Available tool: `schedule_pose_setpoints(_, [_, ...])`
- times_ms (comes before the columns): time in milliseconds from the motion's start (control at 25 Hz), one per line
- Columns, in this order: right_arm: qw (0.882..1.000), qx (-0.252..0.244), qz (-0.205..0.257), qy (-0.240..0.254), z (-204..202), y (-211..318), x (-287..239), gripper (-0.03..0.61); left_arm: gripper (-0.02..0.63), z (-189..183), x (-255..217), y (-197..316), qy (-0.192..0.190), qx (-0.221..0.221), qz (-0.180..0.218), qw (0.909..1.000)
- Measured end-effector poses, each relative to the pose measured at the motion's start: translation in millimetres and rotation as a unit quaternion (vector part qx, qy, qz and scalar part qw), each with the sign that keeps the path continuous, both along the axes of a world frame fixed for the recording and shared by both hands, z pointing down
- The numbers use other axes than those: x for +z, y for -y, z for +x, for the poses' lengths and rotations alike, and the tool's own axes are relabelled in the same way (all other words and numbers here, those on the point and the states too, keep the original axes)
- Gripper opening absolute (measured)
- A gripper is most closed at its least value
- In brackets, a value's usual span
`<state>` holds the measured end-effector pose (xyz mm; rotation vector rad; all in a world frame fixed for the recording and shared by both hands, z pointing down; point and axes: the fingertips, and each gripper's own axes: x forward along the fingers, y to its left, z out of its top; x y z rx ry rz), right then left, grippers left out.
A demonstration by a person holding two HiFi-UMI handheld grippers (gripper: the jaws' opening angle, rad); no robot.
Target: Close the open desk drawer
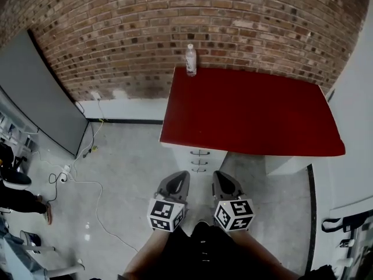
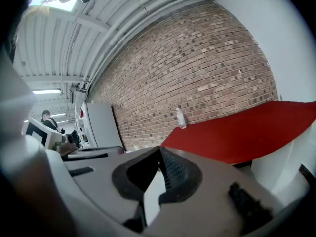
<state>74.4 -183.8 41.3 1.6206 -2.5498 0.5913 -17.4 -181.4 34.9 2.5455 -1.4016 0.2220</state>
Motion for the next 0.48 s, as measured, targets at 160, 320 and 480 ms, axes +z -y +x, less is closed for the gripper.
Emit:
schedule_pose_setpoints(160, [1.0,0.004,0.002,-0.001,-10,-9,-1,0.011,0.009,-5,-1,-6,-0.005,0.012,-0.002,0.9999])
schedule_pose_setpoints(320, [1.0,-0.01,0.009,-0.01,-21,-19,-2,0.011,0.009,-4,-2,-14,-0.008,0.029,-0.005,0.9995])
schedule_pose_setpoints(480, [0.999,-0.023,0.017,-0.031,-25,-30,0,0.011,0.009,0,-1,-17,-0.005,0.029,-0.002,0.9996])
